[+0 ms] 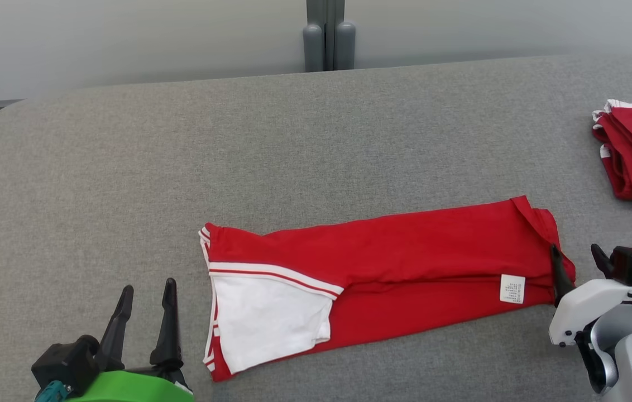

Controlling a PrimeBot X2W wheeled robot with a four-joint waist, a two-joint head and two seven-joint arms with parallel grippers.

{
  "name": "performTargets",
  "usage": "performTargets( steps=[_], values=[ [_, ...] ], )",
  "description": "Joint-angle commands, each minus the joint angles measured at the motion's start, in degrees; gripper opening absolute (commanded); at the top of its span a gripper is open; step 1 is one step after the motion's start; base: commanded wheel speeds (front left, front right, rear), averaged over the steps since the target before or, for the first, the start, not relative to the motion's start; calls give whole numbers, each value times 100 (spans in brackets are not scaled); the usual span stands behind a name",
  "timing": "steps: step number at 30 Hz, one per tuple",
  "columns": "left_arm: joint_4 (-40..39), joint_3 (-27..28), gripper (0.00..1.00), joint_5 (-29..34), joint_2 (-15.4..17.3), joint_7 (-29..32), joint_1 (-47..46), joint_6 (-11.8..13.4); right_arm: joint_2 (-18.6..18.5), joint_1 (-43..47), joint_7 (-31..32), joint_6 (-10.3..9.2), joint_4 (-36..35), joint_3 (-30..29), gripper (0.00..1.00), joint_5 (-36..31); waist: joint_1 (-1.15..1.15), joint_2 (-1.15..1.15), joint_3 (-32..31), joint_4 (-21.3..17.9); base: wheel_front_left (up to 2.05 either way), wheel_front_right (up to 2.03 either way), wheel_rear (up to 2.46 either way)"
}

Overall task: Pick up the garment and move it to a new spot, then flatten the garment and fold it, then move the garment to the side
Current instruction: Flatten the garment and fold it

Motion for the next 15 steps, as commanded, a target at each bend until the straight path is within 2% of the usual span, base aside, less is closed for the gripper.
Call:
performTargets(
  steps=[1,9,15],
  values=[
    [32,32,100,35,-23,-50,-110,38,-132,-132,180,-11,91,63,100,61,0,0,25,28,0,0,0],
    [147,112,100,142,-17,-135,-230,82,-551,-462,1168,-11,741,434,100,317,0,0,124,236,0,0,0],
    [200,165,100,244,-11,-199,-286,54,-668,-549,1456,-9,1066,721,100,636,0,0,157,327,0,0,0]
  ],
)
